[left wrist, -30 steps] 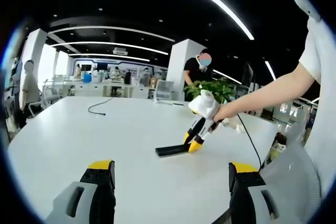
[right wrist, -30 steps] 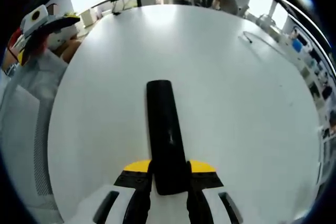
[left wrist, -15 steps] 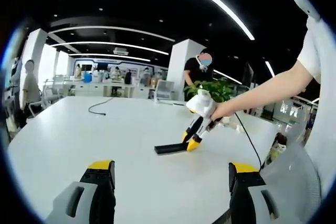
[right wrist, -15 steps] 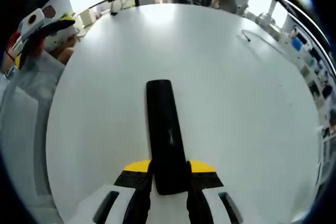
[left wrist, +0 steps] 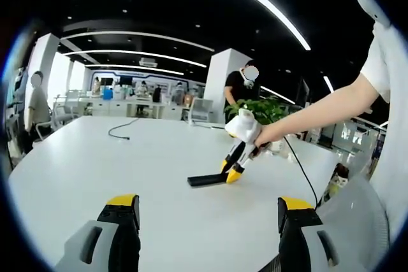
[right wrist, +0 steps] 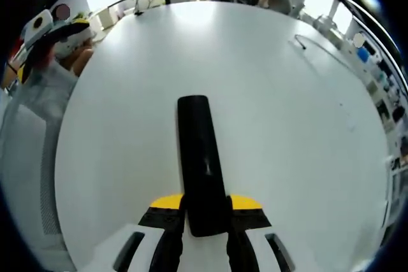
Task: Press the specified remote control buttons in sequence, fully releasing each button before pressing the next.
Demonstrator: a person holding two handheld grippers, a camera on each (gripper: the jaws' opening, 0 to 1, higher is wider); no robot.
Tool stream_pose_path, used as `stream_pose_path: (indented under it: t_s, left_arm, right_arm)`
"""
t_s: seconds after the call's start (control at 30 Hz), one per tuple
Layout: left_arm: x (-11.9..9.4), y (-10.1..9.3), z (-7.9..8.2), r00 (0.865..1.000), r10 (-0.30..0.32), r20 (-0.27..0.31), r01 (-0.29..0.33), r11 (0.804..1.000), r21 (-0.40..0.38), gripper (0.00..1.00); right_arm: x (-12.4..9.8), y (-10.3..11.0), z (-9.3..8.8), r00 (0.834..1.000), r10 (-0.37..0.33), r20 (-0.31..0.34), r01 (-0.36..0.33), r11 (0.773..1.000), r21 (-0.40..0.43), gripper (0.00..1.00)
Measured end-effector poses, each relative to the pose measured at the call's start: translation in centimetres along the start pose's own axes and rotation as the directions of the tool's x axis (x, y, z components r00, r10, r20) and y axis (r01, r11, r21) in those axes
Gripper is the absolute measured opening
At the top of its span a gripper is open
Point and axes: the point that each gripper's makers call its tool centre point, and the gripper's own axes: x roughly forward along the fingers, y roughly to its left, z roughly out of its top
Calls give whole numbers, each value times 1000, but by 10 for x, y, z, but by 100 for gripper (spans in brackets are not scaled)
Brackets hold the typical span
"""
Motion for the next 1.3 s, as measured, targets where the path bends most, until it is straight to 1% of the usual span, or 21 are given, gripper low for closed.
stream_pose_path:
  t_s: [0.23,0.5,0.6,0.67,0.83,0.93,0.97,1.0,1.03,1.07,1.1,1.17,1.2,1.27,1.3]
  left_arm:
    - [0,0,0,1000,1,-1,-1,1000,1,93]
    - [-1,0,-1,1000,1,-6,-1,1000,-1,93]
    - [-1,1,-1,1000,3,-6,-3,1000,0,93]
    - [-1,1,-1,1000,4,-5,-4,1000,-3,93]
    - [-1,2,-1,1000,10,-4,-10,1000,-7,93]
    - [-1,3,-1,1000,11,-5,-11,1000,-7,93]
    - [-1,3,-1,1000,11,-6,-11,1000,-8,93]
    - [-1,3,-1,1000,12,-6,-12,1000,-8,93]
    - [-1,3,-1,1000,13,-6,-13,1000,-9,93]
    - [-1,3,-1,1000,13,-6,-13,1000,-10,93]
    - [-1,3,-1,1000,13,-6,-13,1000,-10,93]
    - [-1,3,-2,1000,13,-7,-13,1000,-11,93]
    - [-1,3,-2,1000,13,-7,-13,1000,-12,93]
    - [-1,3,-2,1000,13,-8,-13,1000,-13,93]
    - [0,3,-2,1000,13,-9,-13,1000,-13,93]
  right_arm:
    - [0,-4,1,1000,4,6,-4,1000,-9,23]
    - [0,-6,2,1000,0,10,0,1000,2,23]
    - [0,-5,1,1000,-4,21,4,1000,-13,23]
    - [0,-5,1,999,-7,39,7,1000,4,23]
    - [0,-6,1,998,-30,62,28,999,36,24]
    - [-1,-7,0,995,-48,84,42,996,77,25]
    - [-1,-3,2,993,-51,108,39,993,108,28]
    - [-2,1,4,991,-39,126,24,992,121,30]
    - [-2,1,5,987,-56,152,31,986,161,32]
    - [-2,3,7,983,-62,175,31,985,171,36]
    - [-1,3,8,975,-76,211,36,982,185,39]
    - [-1,5,9,961,-98,258,41,975,219,45]
    - [-1,6,10,950,-119,288,43,966,255,48]
    - [-2,6,11,934,-153,324,47,948,315,54]
    - [-3,6,13,918,-173,356,35,932,361,56]
